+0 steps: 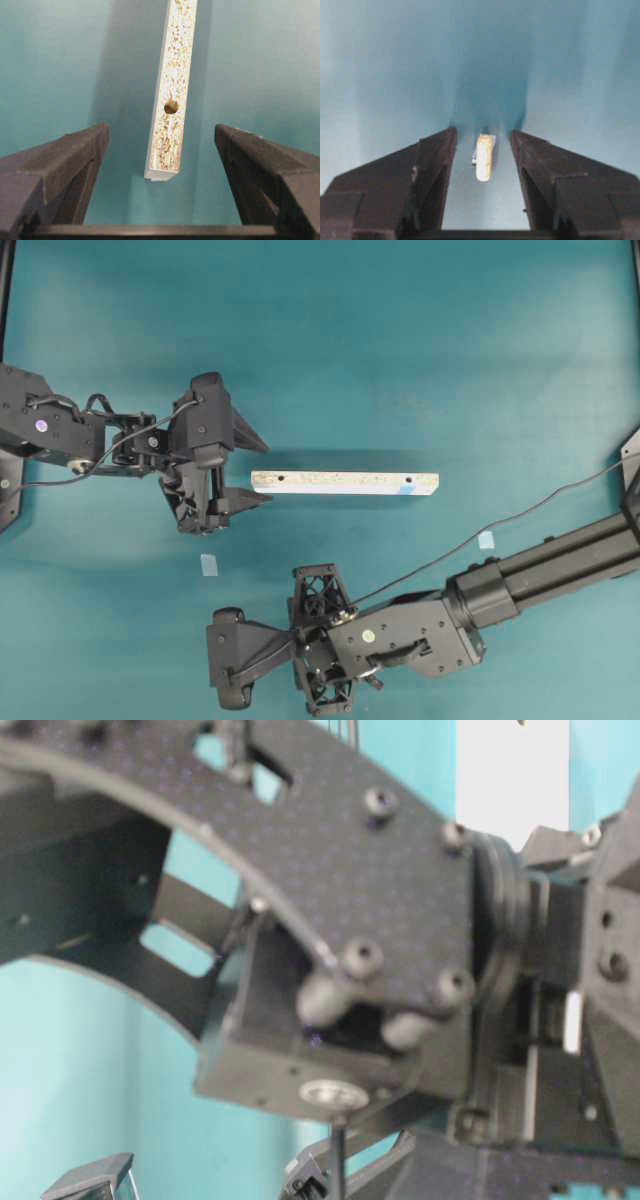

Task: Insert the rod into the hole on the wooden board.
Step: 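Lower right gripper over the wooden dowel and close on it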

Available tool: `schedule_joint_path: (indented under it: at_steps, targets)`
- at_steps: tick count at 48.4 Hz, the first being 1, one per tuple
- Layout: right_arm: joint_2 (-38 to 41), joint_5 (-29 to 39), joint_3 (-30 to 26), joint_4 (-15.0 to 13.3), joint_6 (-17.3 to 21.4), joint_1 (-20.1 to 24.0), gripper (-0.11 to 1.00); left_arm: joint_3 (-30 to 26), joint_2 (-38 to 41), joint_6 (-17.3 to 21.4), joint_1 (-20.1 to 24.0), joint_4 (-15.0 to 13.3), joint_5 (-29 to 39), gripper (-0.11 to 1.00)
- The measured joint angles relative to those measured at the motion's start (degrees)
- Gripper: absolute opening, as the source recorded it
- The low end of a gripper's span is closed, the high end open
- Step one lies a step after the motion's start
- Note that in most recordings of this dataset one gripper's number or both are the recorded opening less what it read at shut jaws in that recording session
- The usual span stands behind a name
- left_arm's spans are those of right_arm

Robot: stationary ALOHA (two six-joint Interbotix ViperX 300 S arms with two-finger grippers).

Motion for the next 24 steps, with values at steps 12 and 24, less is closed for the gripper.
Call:
schedule_joint_path:
  at_steps: [12,24]
  targets:
    - [0.0,-0.1,0.0,0.1,0.0,0.0,0.42,0.0,0.0,-0.1,0.1,0.0,0.0,0.96]
    - [0.0,-0.1,0.1,0.1,0.0,0.1,0.37,0.0,0.0,-0.1,0.1,0.0,0.0,0.96]
